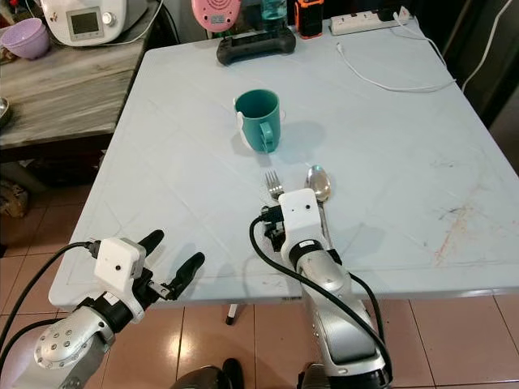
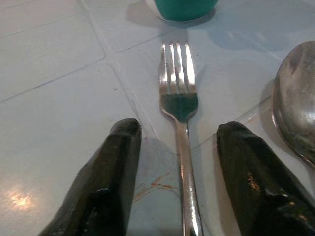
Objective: Setting the table
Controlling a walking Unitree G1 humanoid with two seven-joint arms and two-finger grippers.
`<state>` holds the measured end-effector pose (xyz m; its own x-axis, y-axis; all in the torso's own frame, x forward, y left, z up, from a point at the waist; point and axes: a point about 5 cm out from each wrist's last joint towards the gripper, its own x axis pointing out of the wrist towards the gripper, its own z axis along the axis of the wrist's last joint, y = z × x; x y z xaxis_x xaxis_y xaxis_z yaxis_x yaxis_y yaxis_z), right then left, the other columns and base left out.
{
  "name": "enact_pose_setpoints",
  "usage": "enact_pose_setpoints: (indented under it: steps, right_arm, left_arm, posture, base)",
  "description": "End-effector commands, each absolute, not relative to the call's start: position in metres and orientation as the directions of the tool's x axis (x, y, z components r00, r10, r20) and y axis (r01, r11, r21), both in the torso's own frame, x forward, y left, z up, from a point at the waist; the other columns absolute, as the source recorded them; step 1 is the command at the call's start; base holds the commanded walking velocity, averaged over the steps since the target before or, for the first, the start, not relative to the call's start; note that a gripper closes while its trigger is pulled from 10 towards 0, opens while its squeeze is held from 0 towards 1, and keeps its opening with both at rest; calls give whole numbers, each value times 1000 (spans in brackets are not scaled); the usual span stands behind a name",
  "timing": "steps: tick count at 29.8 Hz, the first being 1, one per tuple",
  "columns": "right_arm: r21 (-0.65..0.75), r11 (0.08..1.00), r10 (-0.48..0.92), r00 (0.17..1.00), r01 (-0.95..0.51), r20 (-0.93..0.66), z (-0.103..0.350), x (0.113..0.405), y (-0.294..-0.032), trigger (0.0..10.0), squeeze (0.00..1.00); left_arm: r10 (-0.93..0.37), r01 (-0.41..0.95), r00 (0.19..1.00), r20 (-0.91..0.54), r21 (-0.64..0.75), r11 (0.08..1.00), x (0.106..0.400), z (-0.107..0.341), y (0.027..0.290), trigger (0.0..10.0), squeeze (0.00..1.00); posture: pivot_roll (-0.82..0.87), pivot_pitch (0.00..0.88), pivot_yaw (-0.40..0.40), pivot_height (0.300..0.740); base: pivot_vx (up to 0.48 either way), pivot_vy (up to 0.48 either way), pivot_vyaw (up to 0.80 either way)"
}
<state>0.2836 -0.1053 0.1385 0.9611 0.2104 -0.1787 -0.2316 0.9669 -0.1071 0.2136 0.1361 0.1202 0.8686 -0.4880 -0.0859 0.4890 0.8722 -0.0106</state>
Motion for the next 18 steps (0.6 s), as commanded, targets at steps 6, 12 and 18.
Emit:
enact_pose_setpoints:
  steps: [6,12,18]
  right_arm:
    - [-98,978,145,940,-183,-309,116,283,-115,0,0]
    - [-95,980,135,935,-175,-327,113,283,-118,0,0]
    - [-92,980,136,930,-177,-342,111,283,-119,0,0]
  left_arm:
    - [-498,497,863,-85,-34,867,212,119,138,10000,0]
    - [-566,558,822,-62,-107,823,210,122,133,10000,0]
    - [-637,621,768,-63,-167,766,207,121,129,10000,0]
  posture:
    - [-78,203,161,740]
    - [-82,203,157,740]
    - [-85,205,153,740]
  base:
    - [0,0,0]
    - [0,0,0]
    - [0,0,0]
